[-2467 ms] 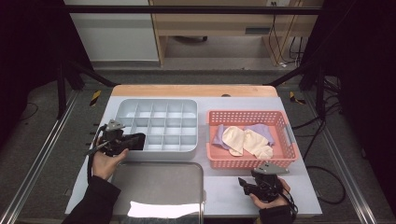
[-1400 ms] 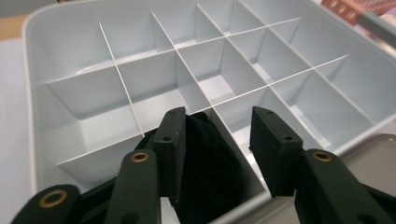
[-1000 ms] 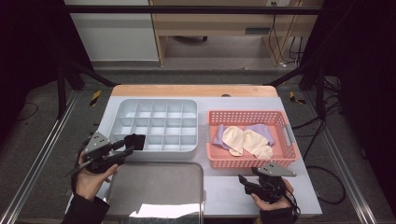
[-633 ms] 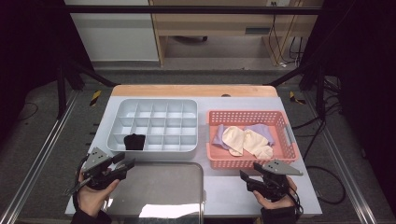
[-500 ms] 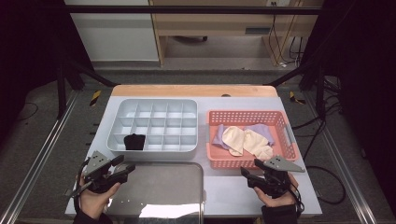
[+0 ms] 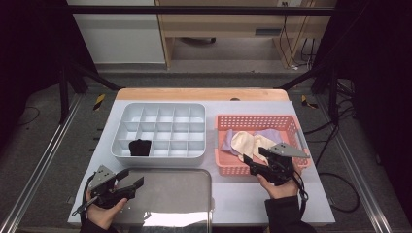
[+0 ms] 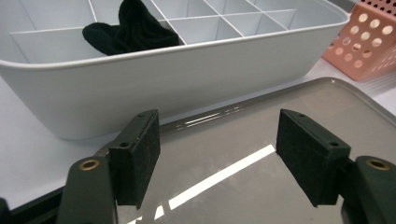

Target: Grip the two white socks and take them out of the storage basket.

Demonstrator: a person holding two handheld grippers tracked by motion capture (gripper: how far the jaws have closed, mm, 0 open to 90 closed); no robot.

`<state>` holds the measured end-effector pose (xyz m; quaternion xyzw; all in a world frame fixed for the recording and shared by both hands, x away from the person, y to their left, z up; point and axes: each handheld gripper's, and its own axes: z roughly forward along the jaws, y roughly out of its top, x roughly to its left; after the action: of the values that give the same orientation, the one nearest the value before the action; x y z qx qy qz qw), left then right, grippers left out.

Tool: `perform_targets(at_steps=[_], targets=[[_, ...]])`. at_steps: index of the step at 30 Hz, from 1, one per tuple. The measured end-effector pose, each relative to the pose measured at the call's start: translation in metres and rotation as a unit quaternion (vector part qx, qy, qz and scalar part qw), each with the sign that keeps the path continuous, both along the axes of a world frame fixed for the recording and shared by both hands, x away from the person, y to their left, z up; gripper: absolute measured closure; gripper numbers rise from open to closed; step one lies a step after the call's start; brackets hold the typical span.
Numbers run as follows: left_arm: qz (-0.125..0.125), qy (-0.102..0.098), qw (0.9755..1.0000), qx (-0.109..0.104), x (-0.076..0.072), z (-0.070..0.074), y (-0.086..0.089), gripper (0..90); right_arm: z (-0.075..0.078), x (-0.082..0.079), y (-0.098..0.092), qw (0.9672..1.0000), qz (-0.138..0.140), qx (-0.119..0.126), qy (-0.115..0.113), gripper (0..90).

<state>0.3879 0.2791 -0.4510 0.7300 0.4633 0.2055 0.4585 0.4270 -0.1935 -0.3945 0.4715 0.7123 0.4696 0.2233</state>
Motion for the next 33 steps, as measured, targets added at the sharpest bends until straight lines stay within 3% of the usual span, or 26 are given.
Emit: perform_targets(at_steps=[6,12,21,28,33], targets=[[0.002,0.013,0.9999,0.002,0.001,-0.007,0.0,28.8,0.007,0.023,0.008,0.9999,-0.012,-0.009,-0.007,34.8],[0.001,0.023,0.9997,0.004,0.003,-0.012,0.001,29.4,0.016,0.045,0.011,0.9996,-0.026,0.002,-0.01,36.3],[0.006,0.025,0.9996,0.009,0.005,-0.015,0.002,30.6,0.032,0.076,0.018,0.9994,-0.032,-0.007,-0.008,38.0],[0.011,0.026,0.9996,0.008,0.005,-0.016,0.004,30.0,0.03,0.099,0.027,0.9988,-0.044,-0.02,0.001,38.0],[0.012,0.029,0.9994,0.01,0.006,-0.017,0.004,29.4,0.021,0.111,0.032,0.9982,-0.05,-0.028,0.019,38.9]])
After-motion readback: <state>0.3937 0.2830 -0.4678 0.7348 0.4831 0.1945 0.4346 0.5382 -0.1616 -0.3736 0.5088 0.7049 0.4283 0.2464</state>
